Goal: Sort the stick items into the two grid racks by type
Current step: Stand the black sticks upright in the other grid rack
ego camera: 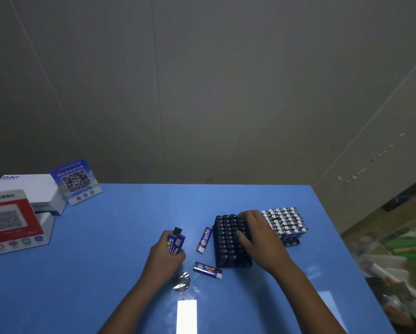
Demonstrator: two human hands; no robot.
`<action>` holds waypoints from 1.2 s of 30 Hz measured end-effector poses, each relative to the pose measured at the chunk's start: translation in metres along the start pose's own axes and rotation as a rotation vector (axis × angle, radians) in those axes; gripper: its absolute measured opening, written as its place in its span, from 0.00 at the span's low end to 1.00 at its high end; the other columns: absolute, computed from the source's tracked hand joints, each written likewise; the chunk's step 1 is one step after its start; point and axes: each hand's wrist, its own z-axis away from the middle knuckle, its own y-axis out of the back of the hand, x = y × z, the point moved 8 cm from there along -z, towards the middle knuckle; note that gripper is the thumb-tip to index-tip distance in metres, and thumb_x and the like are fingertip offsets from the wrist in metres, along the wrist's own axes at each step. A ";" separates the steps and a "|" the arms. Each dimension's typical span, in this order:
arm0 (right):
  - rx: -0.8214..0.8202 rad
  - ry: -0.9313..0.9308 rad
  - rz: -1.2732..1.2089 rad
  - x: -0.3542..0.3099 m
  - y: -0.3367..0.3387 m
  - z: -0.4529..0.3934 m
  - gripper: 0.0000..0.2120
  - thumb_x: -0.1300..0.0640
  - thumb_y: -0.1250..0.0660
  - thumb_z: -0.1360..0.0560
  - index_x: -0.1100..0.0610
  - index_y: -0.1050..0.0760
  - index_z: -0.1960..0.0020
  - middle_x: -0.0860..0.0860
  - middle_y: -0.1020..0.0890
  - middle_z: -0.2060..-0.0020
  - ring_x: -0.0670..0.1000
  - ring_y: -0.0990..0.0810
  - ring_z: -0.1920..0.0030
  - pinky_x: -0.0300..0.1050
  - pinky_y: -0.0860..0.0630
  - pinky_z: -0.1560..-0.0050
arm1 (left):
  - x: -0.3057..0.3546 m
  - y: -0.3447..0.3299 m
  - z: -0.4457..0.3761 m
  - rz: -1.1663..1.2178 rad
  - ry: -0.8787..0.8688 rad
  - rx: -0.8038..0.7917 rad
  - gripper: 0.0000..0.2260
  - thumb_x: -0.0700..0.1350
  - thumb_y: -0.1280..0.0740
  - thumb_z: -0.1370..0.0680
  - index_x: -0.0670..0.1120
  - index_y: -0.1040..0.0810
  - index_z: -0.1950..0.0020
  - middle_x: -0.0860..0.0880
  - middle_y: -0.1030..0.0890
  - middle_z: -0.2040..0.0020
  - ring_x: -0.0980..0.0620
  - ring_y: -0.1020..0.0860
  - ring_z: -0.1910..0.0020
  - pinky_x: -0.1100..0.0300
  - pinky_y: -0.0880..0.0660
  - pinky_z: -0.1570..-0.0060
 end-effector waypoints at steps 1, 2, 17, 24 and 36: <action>0.008 0.002 -0.016 0.000 0.002 0.002 0.13 0.53 0.35 0.21 0.50 0.30 0.37 0.44 0.28 0.43 0.46 0.27 0.43 0.40 0.30 0.47 | 0.009 -0.002 0.005 0.040 -0.016 0.005 0.14 0.40 0.30 0.27 0.57 0.27 0.50 0.50 0.20 0.59 0.51 0.22 0.62 0.54 0.22 0.59; 0.016 0.005 -0.037 0.001 0.006 0.005 0.14 0.53 0.34 0.21 0.50 0.30 0.37 0.44 0.28 0.43 0.46 0.28 0.42 0.41 0.29 0.46 | 0.018 -0.005 0.011 0.066 -0.038 0.013 0.14 0.40 0.29 0.27 0.58 0.27 0.51 0.51 0.20 0.58 0.52 0.21 0.62 0.55 0.22 0.58; -0.105 0.100 -0.457 0.020 0.049 0.045 0.07 0.58 0.31 0.22 0.49 0.21 0.46 0.45 0.19 0.52 0.43 0.21 0.51 0.34 0.25 0.53 | 0.109 -0.095 0.104 0.174 -0.213 0.039 0.25 0.35 0.28 0.30 0.61 0.25 0.42 0.58 0.16 0.52 0.61 0.18 0.55 0.67 0.22 0.54; -0.281 0.102 -0.656 0.022 0.049 0.078 0.07 0.60 0.29 0.23 0.50 0.18 0.48 0.52 0.16 0.59 0.54 0.18 0.56 0.49 0.19 0.53 | 0.124 -0.119 0.151 0.159 -0.263 0.034 0.26 0.32 0.33 0.29 0.57 0.27 0.38 0.56 0.16 0.53 0.57 0.17 0.52 0.57 0.21 0.50; -0.150 0.164 -0.576 0.008 0.066 0.119 0.11 0.62 0.33 0.21 0.47 0.17 0.48 0.49 0.20 0.55 0.46 0.22 0.55 0.36 0.26 0.55 | 0.101 -0.112 0.188 0.104 -0.242 -0.046 0.25 0.35 0.32 0.28 0.59 0.28 0.38 0.58 0.15 0.53 0.58 0.18 0.54 0.61 0.22 0.49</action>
